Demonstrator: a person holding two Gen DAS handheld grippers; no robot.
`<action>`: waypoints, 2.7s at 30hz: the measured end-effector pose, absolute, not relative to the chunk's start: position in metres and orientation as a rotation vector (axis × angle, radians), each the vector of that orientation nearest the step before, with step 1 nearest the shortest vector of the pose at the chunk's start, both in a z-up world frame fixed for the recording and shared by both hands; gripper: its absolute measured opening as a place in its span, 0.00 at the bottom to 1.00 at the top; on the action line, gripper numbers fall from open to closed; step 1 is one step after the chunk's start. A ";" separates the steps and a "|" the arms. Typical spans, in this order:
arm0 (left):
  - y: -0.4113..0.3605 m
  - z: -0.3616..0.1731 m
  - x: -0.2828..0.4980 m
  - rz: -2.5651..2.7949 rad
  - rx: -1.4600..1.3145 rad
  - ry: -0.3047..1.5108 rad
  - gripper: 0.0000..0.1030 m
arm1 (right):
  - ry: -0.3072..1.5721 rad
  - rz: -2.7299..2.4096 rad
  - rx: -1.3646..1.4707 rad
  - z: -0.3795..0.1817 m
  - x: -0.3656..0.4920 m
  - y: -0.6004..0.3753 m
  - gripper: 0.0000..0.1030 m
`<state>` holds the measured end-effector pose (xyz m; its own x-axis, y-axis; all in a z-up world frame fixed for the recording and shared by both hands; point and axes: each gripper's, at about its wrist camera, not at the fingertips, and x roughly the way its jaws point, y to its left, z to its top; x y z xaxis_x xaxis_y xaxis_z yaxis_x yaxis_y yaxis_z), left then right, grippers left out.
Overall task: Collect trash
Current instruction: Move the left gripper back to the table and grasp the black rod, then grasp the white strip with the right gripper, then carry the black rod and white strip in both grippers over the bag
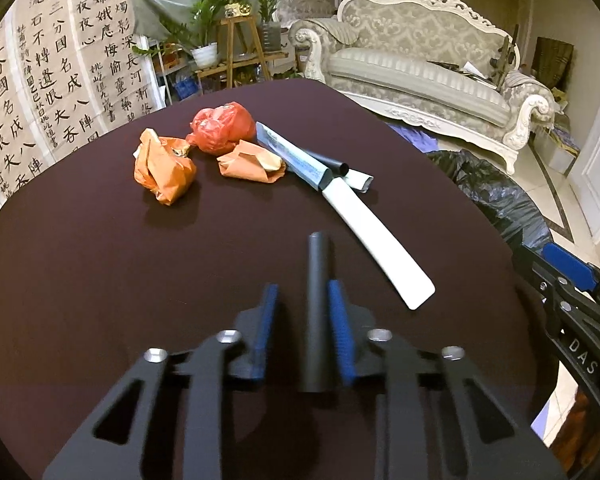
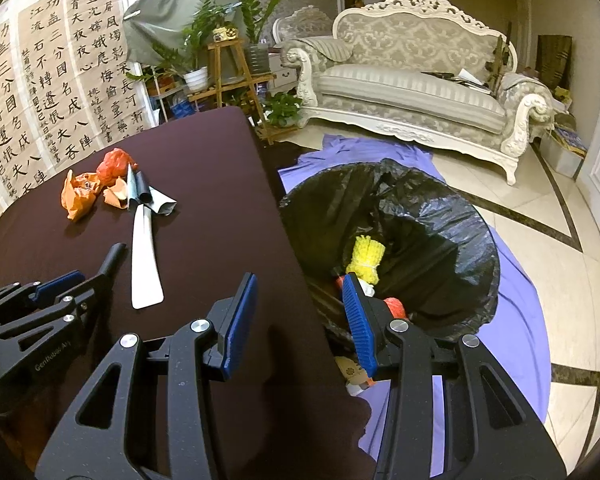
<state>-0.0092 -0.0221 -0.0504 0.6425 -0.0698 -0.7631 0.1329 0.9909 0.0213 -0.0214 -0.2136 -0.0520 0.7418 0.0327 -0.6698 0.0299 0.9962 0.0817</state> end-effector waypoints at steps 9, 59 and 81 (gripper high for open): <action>0.000 -0.048 -0.005 -0.121 0.046 0.865 0.13 | 0.741 0.065 0.063 -0.047 -0.011 -0.187 0.42; 0.016 -0.013 0.004 -0.137 0.015 0.746 0.13 | 0.728 -0.012 0.039 -0.028 -0.007 -0.205 0.18; -0.125 -0.015 0.056 -0.333 0.148 0.704 0.13 | 0.692 -0.172 0.117 -0.044 0.026 -0.298 0.19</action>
